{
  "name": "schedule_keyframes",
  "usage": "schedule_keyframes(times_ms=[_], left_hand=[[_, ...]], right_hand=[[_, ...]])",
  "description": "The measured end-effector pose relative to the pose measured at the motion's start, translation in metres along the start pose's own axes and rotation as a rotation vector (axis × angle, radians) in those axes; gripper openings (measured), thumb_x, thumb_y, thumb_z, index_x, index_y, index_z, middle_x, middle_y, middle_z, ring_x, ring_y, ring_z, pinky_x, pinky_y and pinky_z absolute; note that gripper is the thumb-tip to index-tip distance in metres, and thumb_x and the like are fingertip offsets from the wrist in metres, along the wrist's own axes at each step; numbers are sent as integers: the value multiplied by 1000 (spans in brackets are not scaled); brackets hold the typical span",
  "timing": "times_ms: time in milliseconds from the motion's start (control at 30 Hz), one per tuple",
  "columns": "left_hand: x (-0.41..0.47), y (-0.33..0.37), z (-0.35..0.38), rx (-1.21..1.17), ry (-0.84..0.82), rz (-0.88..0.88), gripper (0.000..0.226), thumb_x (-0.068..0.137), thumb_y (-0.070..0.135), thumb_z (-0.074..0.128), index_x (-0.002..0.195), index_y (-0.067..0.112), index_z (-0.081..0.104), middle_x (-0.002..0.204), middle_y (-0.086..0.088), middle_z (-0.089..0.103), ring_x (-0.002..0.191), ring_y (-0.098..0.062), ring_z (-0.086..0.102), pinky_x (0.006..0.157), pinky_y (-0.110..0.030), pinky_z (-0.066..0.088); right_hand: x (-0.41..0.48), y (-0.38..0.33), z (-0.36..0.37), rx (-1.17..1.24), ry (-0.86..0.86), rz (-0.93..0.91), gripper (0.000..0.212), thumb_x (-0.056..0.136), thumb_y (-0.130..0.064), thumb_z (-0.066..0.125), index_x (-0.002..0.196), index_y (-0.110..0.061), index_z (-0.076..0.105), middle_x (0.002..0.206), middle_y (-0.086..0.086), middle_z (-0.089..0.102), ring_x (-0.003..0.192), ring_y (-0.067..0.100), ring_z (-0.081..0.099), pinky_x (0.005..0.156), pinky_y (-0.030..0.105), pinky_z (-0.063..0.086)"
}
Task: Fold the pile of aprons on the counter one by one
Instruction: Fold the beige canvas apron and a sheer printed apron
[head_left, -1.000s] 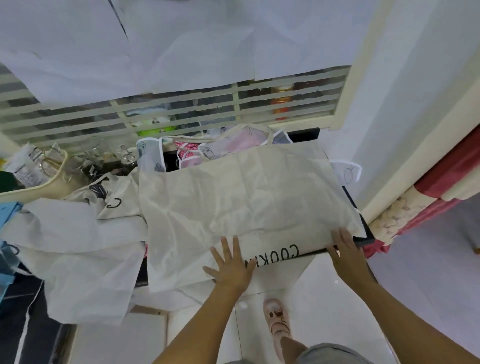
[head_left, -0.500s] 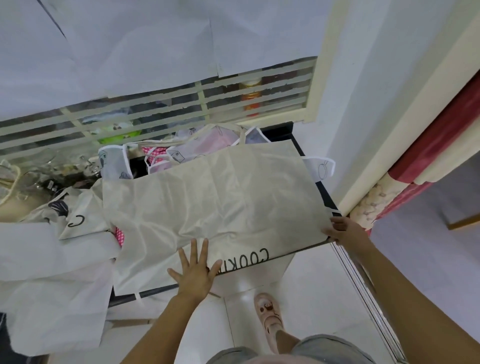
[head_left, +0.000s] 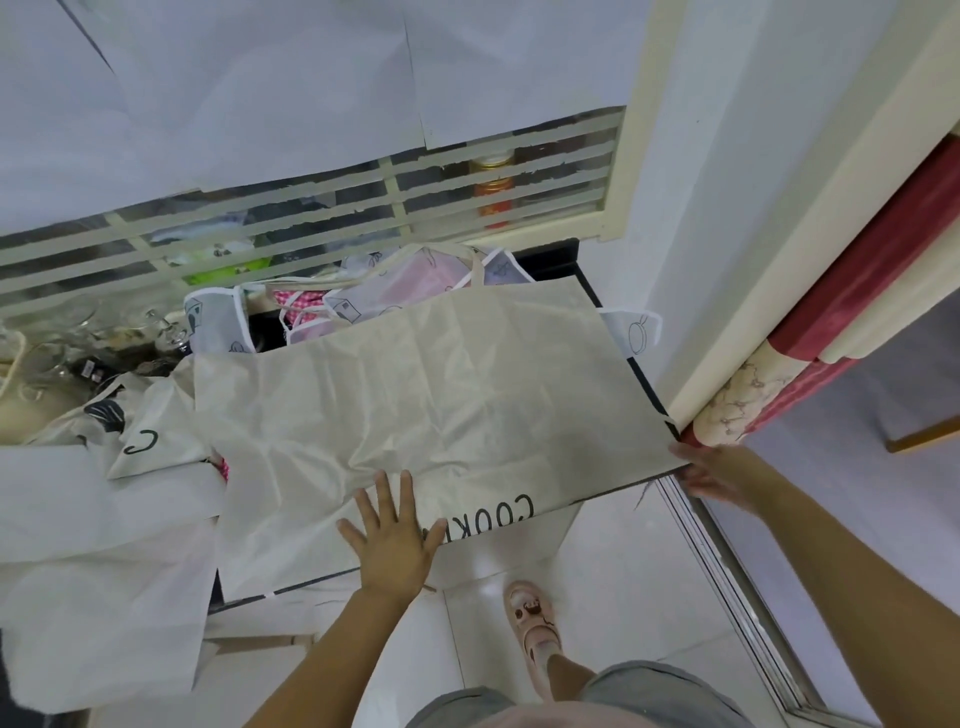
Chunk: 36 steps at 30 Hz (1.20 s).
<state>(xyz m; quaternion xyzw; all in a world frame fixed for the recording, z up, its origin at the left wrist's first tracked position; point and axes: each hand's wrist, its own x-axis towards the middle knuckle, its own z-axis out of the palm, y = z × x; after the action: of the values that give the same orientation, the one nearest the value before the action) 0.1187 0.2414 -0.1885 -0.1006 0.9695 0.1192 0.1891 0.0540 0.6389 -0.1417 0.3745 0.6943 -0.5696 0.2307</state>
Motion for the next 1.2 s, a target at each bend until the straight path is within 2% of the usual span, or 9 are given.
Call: schedule_keyframes(times_ms=[100,233,467,700,867,967,1033,1100,1200], left_hand=[[0,18,3,-23,70,163,95,78,81,-9,153,23,0,159,-10,-6,145,-39,-4,108,-68,3],[9,51,-7,-27,91,236,96,70,81,-17,150,27,-19,153,7,-30,142,-25,-28,109,-65,-8],[39,91,-20,-15,37,220,87,72,76,1,144,34,-27,147,6,-40,133,-28,-39,106,-69,-9],[58,98,-30,-207,-194,167,88,87,70,40,151,38,-11,156,8,-26,143,-28,-26,108,-65,-10],[48,65,-104,-1374,-247,-47,99,65,80,60,147,32,33,153,11,33,136,-10,37,113,-41,27],[28,6,-139,-1814,-145,-99,60,81,66,49,120,20,57,123,-3,59,96,-18,64,81,-41,55],[5,-41,-152,-1909,-115,-45,66,78,70,51,106,12,66,95,-9,64,76,-22,66,60,-35,57],[-14,-83,-155,-1846,-163,-12,82,62,76,65,115,13,68,109,-14,67,97,-31,67,72,-39,59],[-17,-117,-142,-1555,-157,-196,86,56,61,82,120,6,63,116,-18,67,107,-34,65,91,-44,53]], right_hand=[[-1,12,31,493,-43,120,19,86,-16,68,98,-5,59,84,9,59,77,19,59,55,23,58],[-5,10,56,716,-1,120,12,86,-9,67,85,-15,57,76,-3,55,63,6,48,42,12,45],[-26,-23,71,1016,-154,-151,38,83,3,36,113,-9,56,120,10,59,101,25,57,101,40,43],[-77,-59,80,1045,-377,-328,49,68,0,39,105,-12,70,114,10,66,106,29,59,100,43,42],[-140,-114,135,601,-707,-508,51,63,3,48,111,-8,60,94,9,68,87,23,64,71,34,55],[-172,-123,192,76,-851,-676,33,63,-1,54,90,-19,63,74,-5,65,68,3,62,62,18,50],[-176,-109,236,-263,-927,-752,26,77,-3,55,84,-27,60,70,-16,60,60,-9,54,62,12,43],[-169,-80,282,-544,-1011,-818,33,86,-4,49,101,-31,59,77,-21,62,63,-9,51,64,13,38],[-149,-30,334,-859,-1022,-1032,43,91,-13,50,133,-19,45,127,6,51,105,10,50,91,27,40]])
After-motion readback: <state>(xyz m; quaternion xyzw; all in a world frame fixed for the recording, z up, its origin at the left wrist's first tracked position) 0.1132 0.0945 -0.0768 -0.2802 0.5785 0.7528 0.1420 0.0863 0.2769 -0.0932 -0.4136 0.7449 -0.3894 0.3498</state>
